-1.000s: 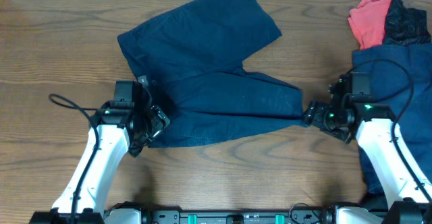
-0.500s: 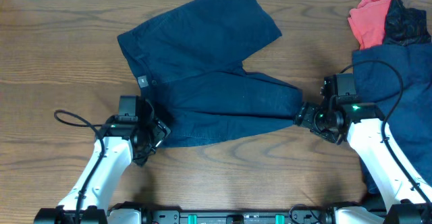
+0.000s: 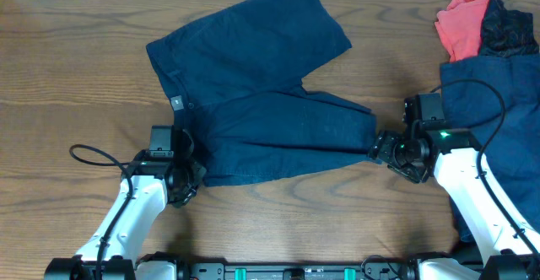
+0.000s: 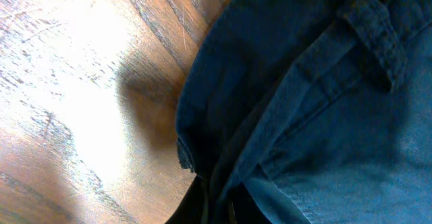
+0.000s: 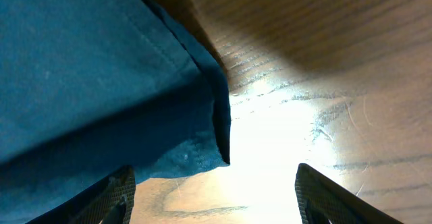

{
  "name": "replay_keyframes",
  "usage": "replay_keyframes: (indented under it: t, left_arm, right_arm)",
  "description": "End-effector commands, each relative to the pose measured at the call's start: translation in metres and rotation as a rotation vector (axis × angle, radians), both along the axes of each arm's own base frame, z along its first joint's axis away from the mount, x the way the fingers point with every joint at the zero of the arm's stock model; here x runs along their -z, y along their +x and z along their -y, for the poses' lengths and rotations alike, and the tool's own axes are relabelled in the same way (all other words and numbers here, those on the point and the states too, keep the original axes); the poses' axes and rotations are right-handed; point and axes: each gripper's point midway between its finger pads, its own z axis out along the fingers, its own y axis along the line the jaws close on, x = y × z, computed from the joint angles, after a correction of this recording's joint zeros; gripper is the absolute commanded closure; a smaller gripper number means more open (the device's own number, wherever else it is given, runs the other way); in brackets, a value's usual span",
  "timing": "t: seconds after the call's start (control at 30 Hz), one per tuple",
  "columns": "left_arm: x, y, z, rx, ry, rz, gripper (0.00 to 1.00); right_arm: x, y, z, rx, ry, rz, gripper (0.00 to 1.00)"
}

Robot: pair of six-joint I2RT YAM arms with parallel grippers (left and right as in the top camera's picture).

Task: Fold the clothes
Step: 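Grasp the bottom hems of both shorts legs with left and right grippers, then lift the hems and fold them upward toward the waistband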

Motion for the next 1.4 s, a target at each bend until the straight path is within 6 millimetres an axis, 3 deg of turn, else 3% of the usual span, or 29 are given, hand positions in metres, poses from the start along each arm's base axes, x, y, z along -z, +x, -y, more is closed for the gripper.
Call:
replay_keyframes:
  t: [0.0, 0.33, 0.6, 0.97, 1.13, 1.37]
  left_arm:
    - [0.001, -0.005, -0.002, 0.000, 0.010, -0.012, 0.94]
    - [-0.010, -0.036, -0.003, 0.073, 0.022, -0.075, 0.94]
    - [-0.021, -0.037, -0.003, 0.094, 0.026, -0.032, 0.94]
    - [-0.021, -0.045, -0.004, 0.108, 0.028, -0.059, 0.94]
    - [-0.020, -0.048, -0.004, 0.112, 0.029, -0.072, 0.94]
    - [-0.020, -0.050, -0.004, 0.119, 0.033, -0.079, 0.94]
  right_arm:
    - [0.003, -0.003, -0.003, 0.044, 0.001, -0.023, 0.26]
    - [0.003, -0.005, -0.027, -0.016, 0.000, -0.010, 0.26]
    - [0.006, -0.004, -0.036, 0.036, -0.030, -0.002, 0.29]
    - [0.044, -0.053, -0.026, 0.124, -0.063, -0.159, 0.27]
    - [0.055, -0.035, -0.031, 0.123, -0.023, -0.053, 0.27]
    - [0.049, -0.004, -0.037, 0.127, 0.005, 0.085, 0.32]
